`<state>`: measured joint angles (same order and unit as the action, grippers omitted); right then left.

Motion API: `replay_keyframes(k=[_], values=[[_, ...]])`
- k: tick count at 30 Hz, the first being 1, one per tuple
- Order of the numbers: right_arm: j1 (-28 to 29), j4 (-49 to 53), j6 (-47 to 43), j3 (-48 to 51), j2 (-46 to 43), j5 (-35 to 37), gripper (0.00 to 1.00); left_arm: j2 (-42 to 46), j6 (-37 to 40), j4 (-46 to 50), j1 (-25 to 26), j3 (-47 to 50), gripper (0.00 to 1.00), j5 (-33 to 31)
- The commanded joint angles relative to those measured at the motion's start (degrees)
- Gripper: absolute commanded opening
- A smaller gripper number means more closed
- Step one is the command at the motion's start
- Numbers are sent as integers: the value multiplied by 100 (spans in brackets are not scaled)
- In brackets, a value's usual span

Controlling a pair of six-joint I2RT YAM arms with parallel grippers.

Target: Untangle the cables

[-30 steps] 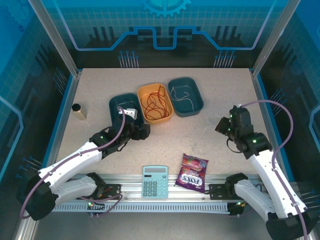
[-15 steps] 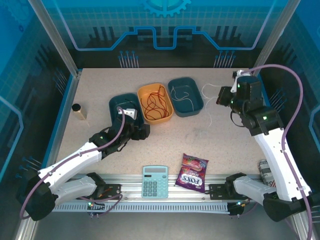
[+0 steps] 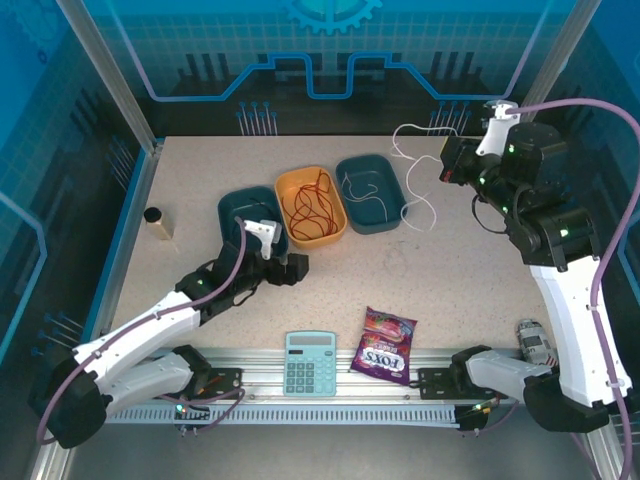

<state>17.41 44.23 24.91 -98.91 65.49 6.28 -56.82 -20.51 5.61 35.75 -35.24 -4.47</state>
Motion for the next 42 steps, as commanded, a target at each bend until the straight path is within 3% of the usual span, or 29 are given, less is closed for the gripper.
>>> replay_keyframes(k=[1,12,31,42], values=[[126,53,-159,-249,83,-164,0,94,131,-650,-16,88,99,607],[149,-651,-491,-14,726,57,0,324,-104,-554,-22,208,99,364],[-93,-2250,-1027,-343,3359,55,0,1112,-164,194,-23,417,99,-82],[-74,-2507,-1093,48,4194,282,0,1533,-256,430,-24,597,99,-392]])
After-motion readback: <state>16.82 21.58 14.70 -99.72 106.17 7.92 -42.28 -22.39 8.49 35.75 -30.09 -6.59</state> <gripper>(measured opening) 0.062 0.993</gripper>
